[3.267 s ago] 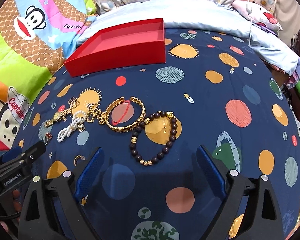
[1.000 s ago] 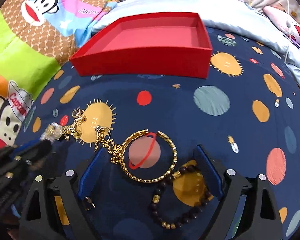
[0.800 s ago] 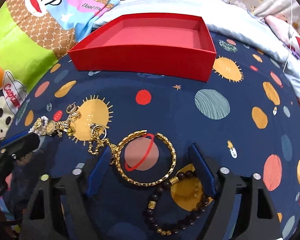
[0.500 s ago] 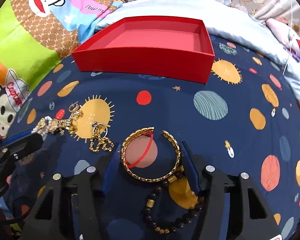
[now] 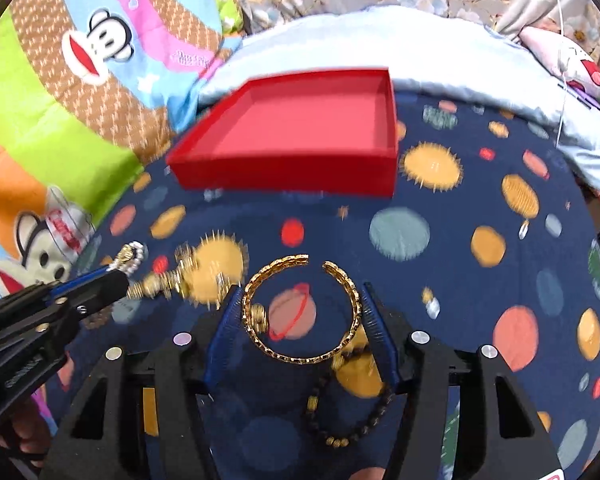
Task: Organize jewelry
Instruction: 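Carry pearls and bangle into the red tray and open both tools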
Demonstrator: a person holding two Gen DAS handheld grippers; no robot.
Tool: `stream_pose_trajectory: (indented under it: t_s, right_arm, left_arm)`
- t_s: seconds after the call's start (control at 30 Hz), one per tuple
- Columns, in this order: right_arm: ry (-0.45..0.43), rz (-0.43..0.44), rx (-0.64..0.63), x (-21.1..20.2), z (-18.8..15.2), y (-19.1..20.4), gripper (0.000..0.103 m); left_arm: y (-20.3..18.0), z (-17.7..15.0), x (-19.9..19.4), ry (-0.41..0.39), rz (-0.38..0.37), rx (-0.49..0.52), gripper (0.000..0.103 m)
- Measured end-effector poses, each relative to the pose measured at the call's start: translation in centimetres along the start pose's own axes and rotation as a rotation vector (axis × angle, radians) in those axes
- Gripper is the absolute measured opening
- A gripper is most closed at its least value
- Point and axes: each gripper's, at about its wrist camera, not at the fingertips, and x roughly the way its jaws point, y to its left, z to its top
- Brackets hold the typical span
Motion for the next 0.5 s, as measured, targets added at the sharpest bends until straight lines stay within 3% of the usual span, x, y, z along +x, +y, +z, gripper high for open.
stream_pose_trajectory:
  t_s: [0.23, 0.37, 0.5]
  right_arm:
    - [-0.095, 0.006, -0.007, -0.3, 7.0, -1.2, 0.058]
    - [-0.119, -0.008, -0.029, 2.3, 11.4, -1.6, 0.058]
    - [-0.103, -0.013, -0.036, 5.8, 14.9, -2.0, 0.058]
  left_arm:
    - [-0.3, 7.1, 0.8, -0.084, -0.043, 0.026, 0.013]
    - [-0.4, 12.2, 3.6, -0.113, -0.024, 0.046, 0.013]
    - [0.3, 15.9, 7.6, -0.093, -0.042, 0.016, 0.013]
